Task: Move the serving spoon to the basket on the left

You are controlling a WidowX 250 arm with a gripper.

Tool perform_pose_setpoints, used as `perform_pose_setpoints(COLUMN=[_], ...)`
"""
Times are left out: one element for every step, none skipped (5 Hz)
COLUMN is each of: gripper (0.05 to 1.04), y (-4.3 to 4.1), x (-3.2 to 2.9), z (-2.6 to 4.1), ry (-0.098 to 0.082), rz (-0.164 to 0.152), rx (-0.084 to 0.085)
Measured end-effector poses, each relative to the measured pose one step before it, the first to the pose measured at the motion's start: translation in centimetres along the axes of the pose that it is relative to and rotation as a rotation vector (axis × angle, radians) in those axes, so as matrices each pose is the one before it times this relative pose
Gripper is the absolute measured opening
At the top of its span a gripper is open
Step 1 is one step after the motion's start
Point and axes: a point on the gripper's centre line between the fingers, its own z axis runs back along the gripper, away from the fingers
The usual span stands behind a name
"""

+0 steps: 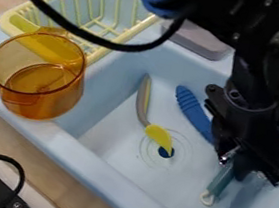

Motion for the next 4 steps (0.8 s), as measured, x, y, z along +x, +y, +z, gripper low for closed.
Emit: perform_pose_setpoints(gripper=[0.213,0.194,0.194,0.194], y=[-0.094,-0.208,-0.073,0.513], x=[0.262,0.401,0.0,-0.225], z=[0.0,-0.142,-0.003,0.78], ry=[-0.0037,-0.001,0.0004,0.0165], rz=[0.0056,0.0063,0.0065,0.0496], rx=[0.0134,0.0113,-0.0068,0.0046])
